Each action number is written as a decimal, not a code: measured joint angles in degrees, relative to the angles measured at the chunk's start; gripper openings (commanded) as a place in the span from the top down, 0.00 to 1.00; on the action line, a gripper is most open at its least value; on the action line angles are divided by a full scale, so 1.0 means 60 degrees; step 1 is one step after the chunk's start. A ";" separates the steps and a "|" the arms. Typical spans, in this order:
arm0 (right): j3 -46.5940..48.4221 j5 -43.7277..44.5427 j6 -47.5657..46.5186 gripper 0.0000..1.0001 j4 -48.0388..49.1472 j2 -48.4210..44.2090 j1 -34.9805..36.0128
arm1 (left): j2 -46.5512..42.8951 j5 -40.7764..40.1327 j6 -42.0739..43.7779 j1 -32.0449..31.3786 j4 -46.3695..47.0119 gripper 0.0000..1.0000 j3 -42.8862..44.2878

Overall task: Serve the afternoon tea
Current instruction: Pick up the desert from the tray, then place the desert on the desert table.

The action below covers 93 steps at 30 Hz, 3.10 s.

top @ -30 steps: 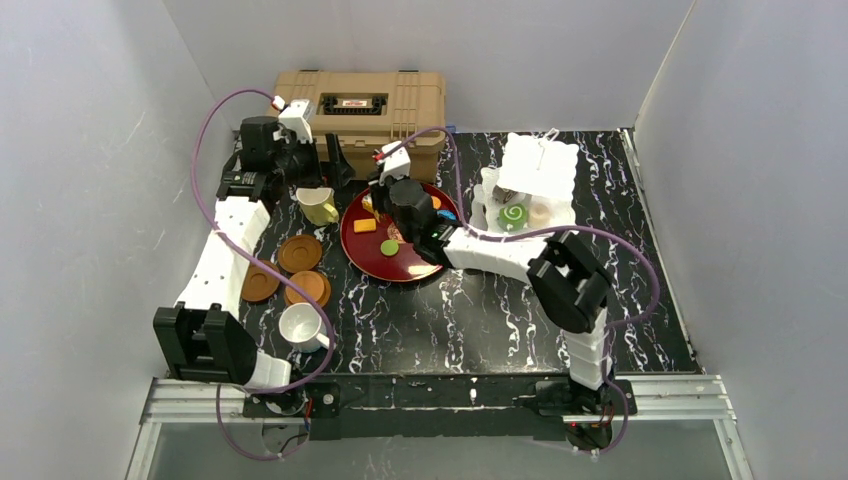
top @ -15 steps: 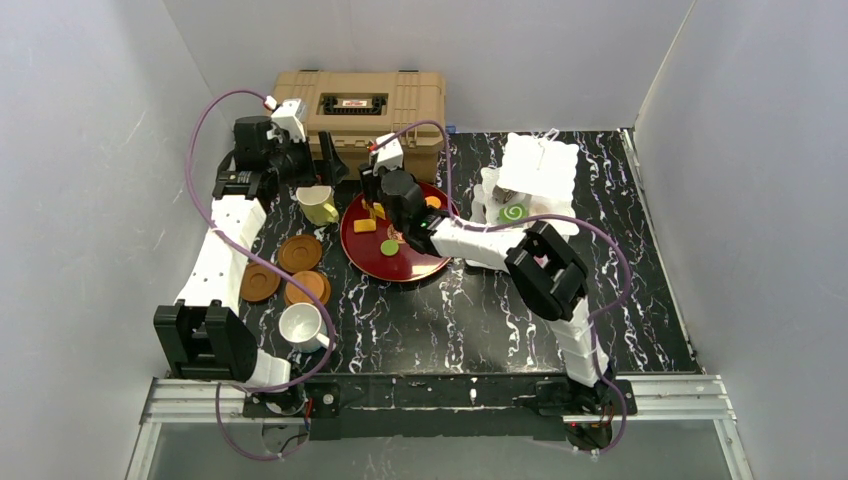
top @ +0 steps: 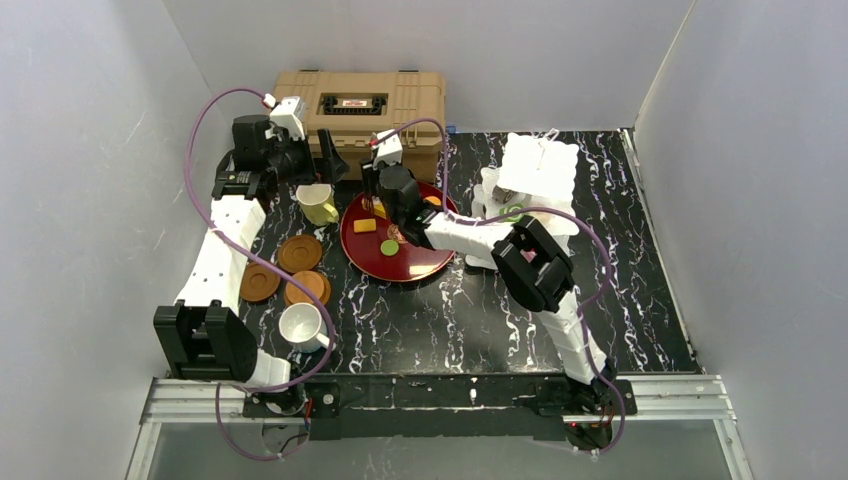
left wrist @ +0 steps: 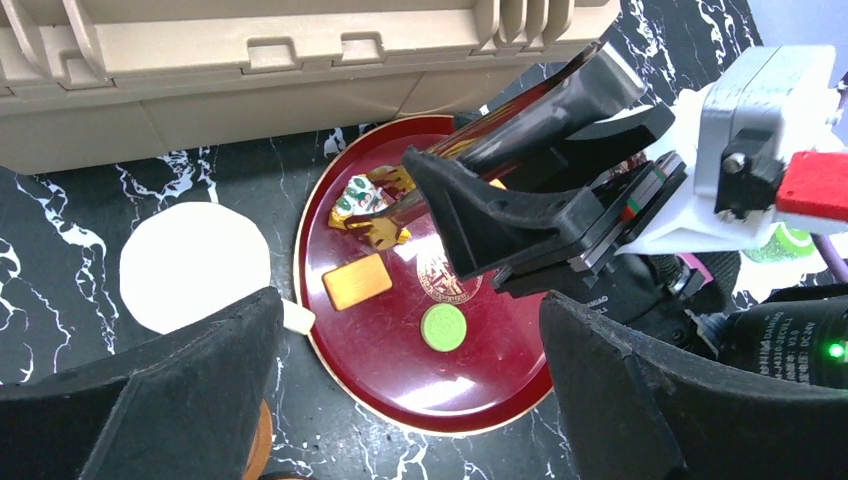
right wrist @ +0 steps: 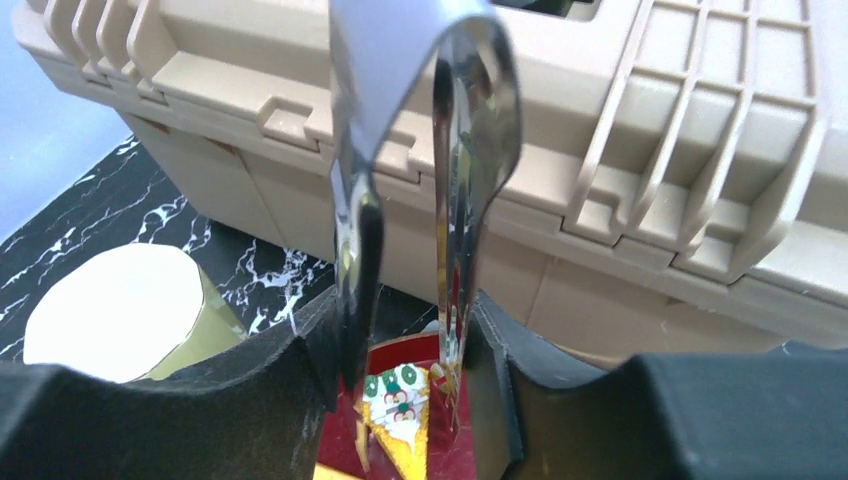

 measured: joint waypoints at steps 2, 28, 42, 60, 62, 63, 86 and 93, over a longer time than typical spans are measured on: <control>0.0087 -0.0022 0.0011 0.57 0.0004 0.0000 -0.0036 | 0.0000 0.0022 0.0000 0.0000 0.0044 0.02 -0.0011; -0.3042 -0.0437 -0.0353 0.71 -0.0273 -0.4033 0.0262 | -0.0495 0.0157 -0.0073 0.0004 0.0120 0.02 -0.0066; -0.6196 0.0834 -0.0324 0.71 -0.3348 -1.0637 0.0310 | -0.0991 0.0251 0.0044 0.0004 -0.0022 0.02 -0.0124; -0.6823 0.4029 -0.0765 0.69 -0.7253 -1.3876 0.0306 | -0.0991 0.0328 0.0036 0.0004 -0.0149 0.02 -0.0076; -0.6889 0.4397 -0.0911 0.69 -0.7293 -1.3937 0.0306 | -0.0991 0.0342 0.0036 0.0004 -0.0164 0.02 -0.0058; -0.6910 0.4528 -0.0984 0.69 -0.7278 -1.3937 0.0306 | -0.0991 0.0346 0.0036 0.0004 -0.0168 0.02 -0.0047; -0.7796 0.4619 -0.1439 0.70 -0.4197 -1.2794 -0.3118 | -0.0991 0.0404 0.0051 0.0004 -0.0175 0.02 -0.0011; -0.7796 0.4218 -0.1191 0.70 -0.3559 -1.2437 -0.3450 | -0.0991 0.0415 0.0124 0.0004 -0.0175 0.02 -0.0018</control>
